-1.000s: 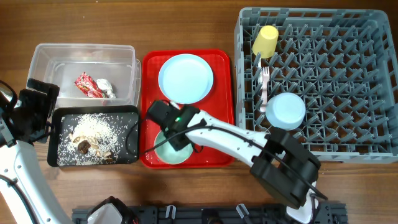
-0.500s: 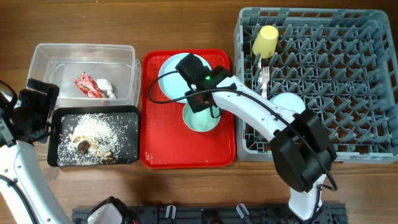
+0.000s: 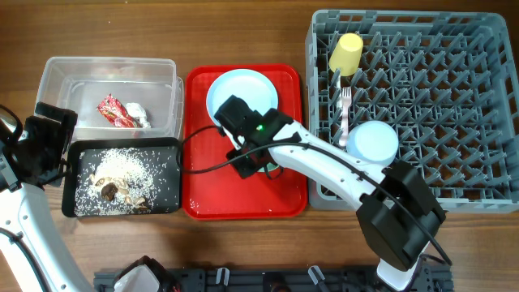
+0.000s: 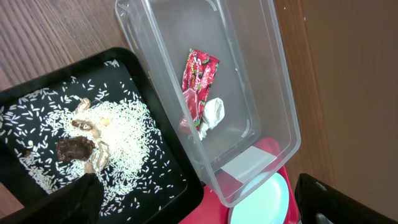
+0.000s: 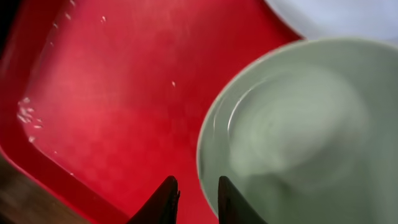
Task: Sort waste into correct bins and load items into the dishwasher rack
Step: 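Lower the right gripper onto the green bowl rim and close it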
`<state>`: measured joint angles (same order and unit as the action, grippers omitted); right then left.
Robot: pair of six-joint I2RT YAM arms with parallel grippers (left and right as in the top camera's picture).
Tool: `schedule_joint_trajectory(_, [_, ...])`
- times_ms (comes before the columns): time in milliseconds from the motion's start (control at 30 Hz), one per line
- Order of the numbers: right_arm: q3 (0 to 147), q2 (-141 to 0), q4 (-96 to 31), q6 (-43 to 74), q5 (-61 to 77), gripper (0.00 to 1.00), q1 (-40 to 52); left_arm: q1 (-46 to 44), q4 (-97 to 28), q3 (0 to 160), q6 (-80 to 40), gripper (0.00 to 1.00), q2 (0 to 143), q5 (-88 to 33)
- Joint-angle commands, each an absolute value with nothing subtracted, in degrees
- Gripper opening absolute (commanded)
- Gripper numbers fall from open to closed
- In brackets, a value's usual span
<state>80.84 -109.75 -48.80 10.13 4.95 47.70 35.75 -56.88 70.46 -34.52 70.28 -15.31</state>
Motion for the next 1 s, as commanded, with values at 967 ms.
schedule_joint_trajectory(967, [75.7,-109.3,-47.6,9.2,6.1,0.17,47.9,36.0,-56.8,71.3,-33.2,1.0,70.2,-15.4])
